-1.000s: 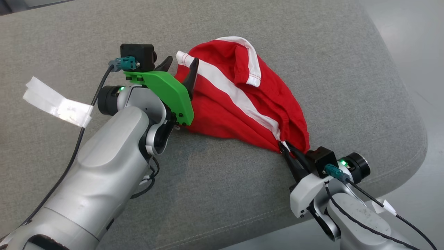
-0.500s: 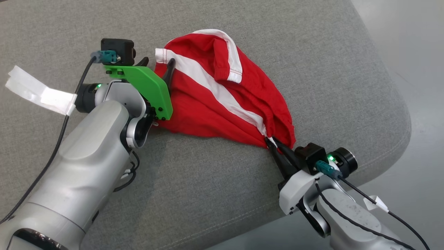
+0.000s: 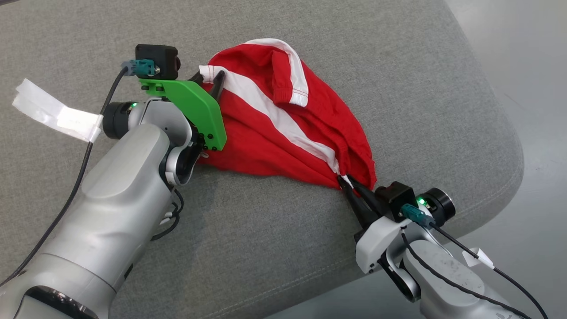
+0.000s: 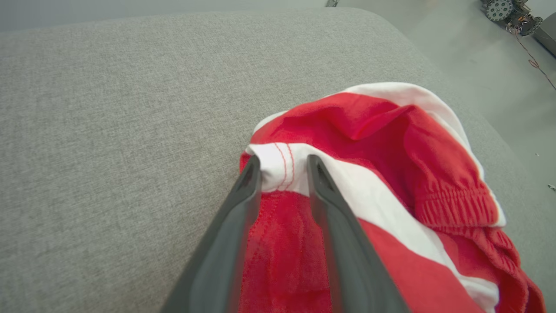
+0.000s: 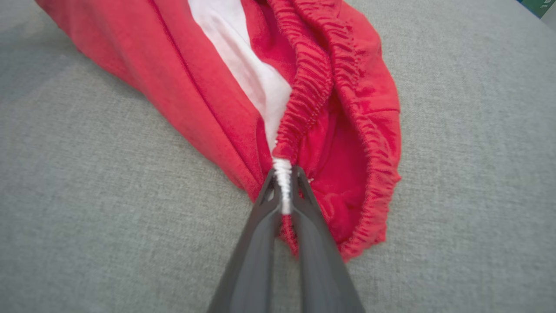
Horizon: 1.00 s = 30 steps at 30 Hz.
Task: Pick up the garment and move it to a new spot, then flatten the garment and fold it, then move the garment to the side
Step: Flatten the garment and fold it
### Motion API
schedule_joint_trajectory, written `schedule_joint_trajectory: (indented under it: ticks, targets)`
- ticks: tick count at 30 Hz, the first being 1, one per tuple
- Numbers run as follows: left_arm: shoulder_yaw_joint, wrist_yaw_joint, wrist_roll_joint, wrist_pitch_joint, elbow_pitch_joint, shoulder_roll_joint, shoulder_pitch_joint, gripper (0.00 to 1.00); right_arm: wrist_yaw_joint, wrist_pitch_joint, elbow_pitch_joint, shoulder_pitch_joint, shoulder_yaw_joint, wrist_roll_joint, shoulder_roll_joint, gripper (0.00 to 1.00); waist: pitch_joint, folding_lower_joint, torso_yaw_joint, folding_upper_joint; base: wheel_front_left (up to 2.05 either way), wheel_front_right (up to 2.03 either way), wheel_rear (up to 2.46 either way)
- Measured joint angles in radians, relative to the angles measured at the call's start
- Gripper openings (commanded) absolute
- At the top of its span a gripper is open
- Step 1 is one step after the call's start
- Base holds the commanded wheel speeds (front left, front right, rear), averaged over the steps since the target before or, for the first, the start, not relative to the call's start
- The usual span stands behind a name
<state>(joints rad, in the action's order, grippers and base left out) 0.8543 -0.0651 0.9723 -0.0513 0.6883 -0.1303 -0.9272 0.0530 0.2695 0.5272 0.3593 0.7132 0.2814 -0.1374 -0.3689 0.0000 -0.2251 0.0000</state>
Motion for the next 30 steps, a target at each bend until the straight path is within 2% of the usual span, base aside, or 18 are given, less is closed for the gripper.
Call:
schedule_joint_trajectory:
  ticks: [1, 10, 13, 16, 20, 21, 24, 30]
  targets:
    - [0.0, 0.003, 0.0, 0.002, 0.002, 0.003, 0.0, 0.0, 0.0, 0.0, 0.001, 0.0, 0.0, 0.0, 0.0, 0.0, 0.001, 0.0, 0.001, 0.0, 0.0, 0.0, 0.0]
    - [-0.021, 0.031, 0.015, 0.05, 0.008, 0.036, -0.001, 0.0, -0.005, 0.0, 0.007, -0.002, -0.021, 0.017, 0.003, 0.0, 0.012, 0.0, 0.014, 0.0, 0.0, 0.0, 0.0]
    - [-0.074, 0.047, 0.057, 0.095, -0.003, 0.039, 0.0, 0.0, -0.034, -0.012, -0.038, -0.029, -0.104, 0.133, 0.036, 0.0, 0.027, 0.0, 0.022, 0.0, 0.0, 0.0, 0.0]
    - [-0.143, 0.067, 0.115, 0.13, -0.041, 0.035, 0.0, 0.0, -0.07, -0.012, -0.117, -0.027, -0.183, 0.218, 0.04, 0.0, 0.048, 0.0, 0.031, 0.0, 0.0, 0.0, 0.0]
    - [-0.202, 0.07, 0.139, 0.153, -0.071, -0.028, 0.0, 0.0, -0.163, -0.012, -0.197, -0.002, -0.265, 0.36, 0.022, 0.0, 0.083, 0.0, 0.048, 0.0, 0.0, 0.0, 0.0]
    - [-0.217, 0.072, 0.146, 0.161, -0.082, -0.048, 0.0, 0.0, -0.173, -0.012, -0.214, 0.003, -0.283, 0.399, 0.021, 0.0, 0.093, 0.0, 0.053, 0.0, 0.0, 0.0, 0.0]
    - [-0.24, 0.083, 0.156, 0.162, -0.117, -0.082, 0.0, 0.0, -0.176, -0.057, -0.256, 0.03, -0.329, 0.481, -0.004, 0.0, 0.123, 0.0, 0.072, 0.0, 0.0, 0.0, 0.0]
    - [-0.272, 0.093, 0.223, 0.147, -0.204, -0.088, 0.025, 0.0, -0.176, -0.183, -0.351, 0.05, -0.362, 0.663, -0.026, 0.0, 0.186, 0.0, 0.119, 0.0, 0.0, 0.0, 0.0]
